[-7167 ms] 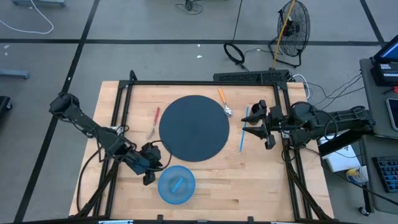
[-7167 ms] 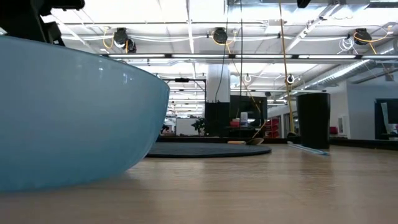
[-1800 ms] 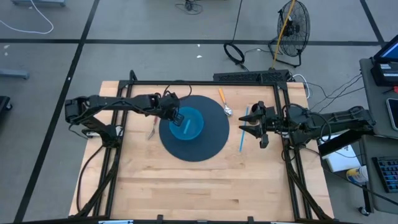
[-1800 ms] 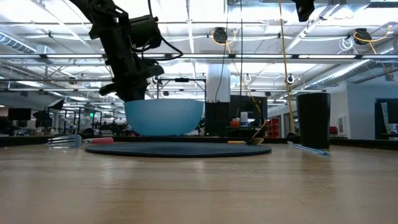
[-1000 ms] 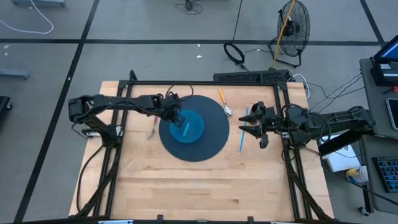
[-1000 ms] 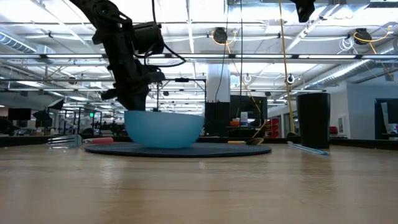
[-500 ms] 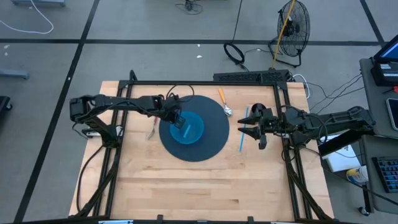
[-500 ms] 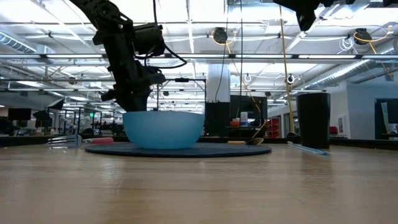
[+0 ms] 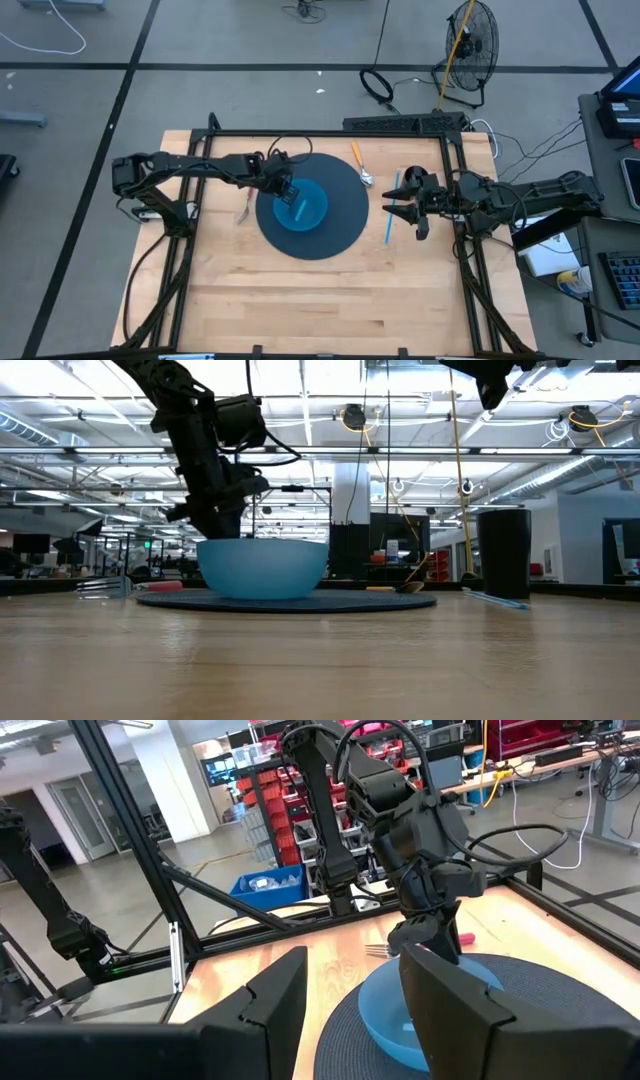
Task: Pick & Place Utensil
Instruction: Put the blue bowl on the blue mat, then put the pink fork into the blue bowl on the blue mat
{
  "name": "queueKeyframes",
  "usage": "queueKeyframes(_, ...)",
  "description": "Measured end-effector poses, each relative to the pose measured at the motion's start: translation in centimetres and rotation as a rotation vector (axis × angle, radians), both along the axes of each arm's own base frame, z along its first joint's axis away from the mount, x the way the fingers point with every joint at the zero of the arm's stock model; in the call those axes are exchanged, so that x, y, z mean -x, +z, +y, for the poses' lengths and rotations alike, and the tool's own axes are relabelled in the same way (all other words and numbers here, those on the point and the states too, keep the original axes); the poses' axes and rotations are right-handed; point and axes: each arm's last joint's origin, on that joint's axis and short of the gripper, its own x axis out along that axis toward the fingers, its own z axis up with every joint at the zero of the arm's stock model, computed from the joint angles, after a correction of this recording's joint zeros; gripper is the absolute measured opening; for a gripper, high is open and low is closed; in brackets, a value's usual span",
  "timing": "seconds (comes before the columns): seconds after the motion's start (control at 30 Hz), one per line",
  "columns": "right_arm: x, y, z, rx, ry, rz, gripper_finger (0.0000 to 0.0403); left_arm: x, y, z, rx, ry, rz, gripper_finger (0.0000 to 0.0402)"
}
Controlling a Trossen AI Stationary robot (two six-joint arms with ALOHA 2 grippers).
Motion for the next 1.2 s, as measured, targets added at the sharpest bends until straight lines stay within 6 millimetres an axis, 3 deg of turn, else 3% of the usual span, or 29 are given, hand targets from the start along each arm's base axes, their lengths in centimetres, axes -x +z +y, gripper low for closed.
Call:
queueKeyframes(0.33, 0.0, 0.0, 0.0, 0.000, 0.000, -0.001, 0.0155, -0.4, 0.9, 0.0, -0.004, -0.067, -0.086, 0.0084)
queueKeyframes(0.67, 0.0, 0.0, 0.0, 0.007, 0.000, -0.005, 0.0155, 1.1, 5.1, -0.1, -0.091, -0.103, -0.241, 0.0083)
queueKeyframes(0.83, 0.0, 0.1, 0.0, -0.004, 0.000, -0.012, 0.0155, 4.1, 5.9, -0.3, -0.057, -0.119, -0.114, 0.0081)
queueKeyframes(1.0, 0.0, 0.2, 0.0, -0.004, 0.000, -0.019, 0.0155, 7.4, 5.4, 0.0, 0.011, 0.034, 0.125, 0.0081)
queueKeyframes(1.2, 0.0, 0.7, 0.0, 0.024, -0.006, -0.071, 0.0155, 8.7, 5.0, 1.5, 0.071, 0.157, 0.178, 0.0081)
